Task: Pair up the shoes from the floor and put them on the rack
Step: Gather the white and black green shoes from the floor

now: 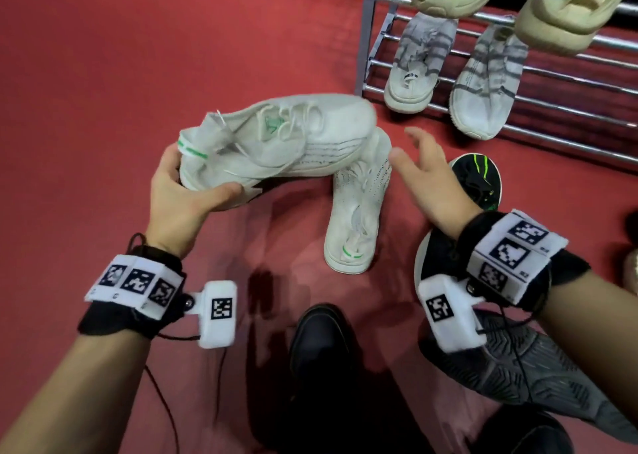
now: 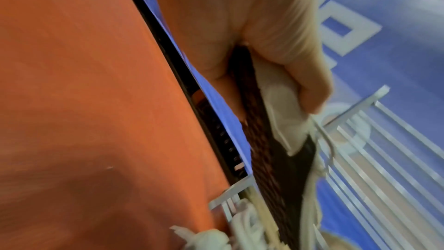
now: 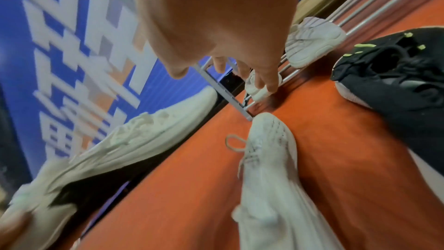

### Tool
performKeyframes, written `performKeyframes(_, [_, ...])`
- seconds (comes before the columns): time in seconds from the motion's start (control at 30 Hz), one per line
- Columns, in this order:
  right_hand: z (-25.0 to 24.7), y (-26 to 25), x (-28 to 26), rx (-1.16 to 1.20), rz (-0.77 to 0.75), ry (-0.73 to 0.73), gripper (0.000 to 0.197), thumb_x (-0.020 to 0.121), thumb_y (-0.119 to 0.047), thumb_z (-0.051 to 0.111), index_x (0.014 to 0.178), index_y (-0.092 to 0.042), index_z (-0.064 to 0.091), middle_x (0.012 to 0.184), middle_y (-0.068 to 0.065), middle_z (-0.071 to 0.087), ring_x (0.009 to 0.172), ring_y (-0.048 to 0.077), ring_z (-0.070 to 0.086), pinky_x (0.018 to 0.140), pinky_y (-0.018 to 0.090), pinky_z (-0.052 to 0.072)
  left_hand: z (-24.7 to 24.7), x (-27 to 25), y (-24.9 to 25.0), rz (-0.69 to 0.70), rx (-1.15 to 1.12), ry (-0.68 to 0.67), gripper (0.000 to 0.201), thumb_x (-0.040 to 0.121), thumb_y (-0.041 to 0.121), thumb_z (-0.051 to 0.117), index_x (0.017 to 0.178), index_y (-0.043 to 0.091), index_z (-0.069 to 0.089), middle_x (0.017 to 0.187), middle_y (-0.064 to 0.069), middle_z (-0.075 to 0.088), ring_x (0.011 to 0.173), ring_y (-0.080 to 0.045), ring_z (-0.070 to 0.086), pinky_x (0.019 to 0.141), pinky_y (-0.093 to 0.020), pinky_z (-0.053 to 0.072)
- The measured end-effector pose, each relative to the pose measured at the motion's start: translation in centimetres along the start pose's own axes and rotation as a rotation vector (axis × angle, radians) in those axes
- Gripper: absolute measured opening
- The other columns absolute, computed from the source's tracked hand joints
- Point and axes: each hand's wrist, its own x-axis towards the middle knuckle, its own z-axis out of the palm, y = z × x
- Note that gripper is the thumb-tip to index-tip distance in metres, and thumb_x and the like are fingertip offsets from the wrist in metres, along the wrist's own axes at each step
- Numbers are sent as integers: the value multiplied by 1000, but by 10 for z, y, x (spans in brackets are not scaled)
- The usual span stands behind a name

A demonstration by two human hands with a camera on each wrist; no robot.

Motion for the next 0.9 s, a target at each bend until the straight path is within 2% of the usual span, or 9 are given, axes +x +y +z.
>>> performKeyframes(0.07, [-10,-8,4,192,44,89,52,94,-36,50,141,-16,37,143,2,41,132,12,37,112,23,27,-1,8,13,4,-129,-131,71,50,14,81,116,8,53,106,0,67,97,-16,64,88,-36,54])
performKeyframes(0.13, [-25,-15,4,339,78,186,56,88,-43,53,135,-16,43,129,-5,50,116,6,47,95,10,35,6,14,22,-26,-214,-244,93,49,23,88,127,-3,45,112,-7,65,102,-23,63,91,-42,52])
performKeyframes(0.23, [-47,-11,0,533,152,199,68,73,-58,50,128,-18,51,118,-3,61,97,10,59,80,25,46,27,14,29,-54,-208,-340,83,50,16,83,123,2,48,108,-1,68,99,-19,64,88,-37,54])
performKeyframes(0.33, [-61,-1,-10,673,259,111,45,90,-58,42,108,-20,61,99,-1,69,83,14,67,74,31,52,48,9,25,-77,-201,-435,74,46,14,83,115,12,54,101,6,71,92,-12,66,79,-28,55])
performKeyframes(0.43, [-76,19,-19,673,304,19,46,95,-50,39,104,-12,63,98,5,71,82,16,68,72,27,55,68,11,21,-143,-227,-511,93,43,31,92,122,6,51,107,-3,68,95,-17,65,80,-31,55])
performKeyframes(0.57, [-94,46,-30,700,387,5,26,96,-28,47,105,-11,65,95,3,68,79,14,65,66,24,54,97,23,17,-200,-267,-557,97,44,31,92,128,13,47,117,-7,60,100,-16,62,80,-29,55])
performKeyframes(0.67, [-104,59,-37,748,465,10,33,98,-38,43,104,-15,66,89,-1,72,72,10,69,60,20,57,123,26,17,-214,-270,-580,96,45,32,92,128,14,46,119,-4,59,102,-13,61,79,-26,54])
performKeyframes(0.8, [-115,73,-46,721,525,-2,39,97,-44,41,98,-14,65,76,-1,74,65,10,70,62,23,57,145,35,8,-227,-253,-612,85,50,29,90,124,17,50,120,0,61,102,-12,62,81,-26,55])
performKeyframes(0.9, [-125,83,-52,781,496,72,34,100,-38,39,99,-14,63,73,-2,75,64,8,71,53,21,56,152,41,-1,-261,-47,-514,60,76,20,74,130,14,48,131,-3,54,97,-12,60,76,-20,55])
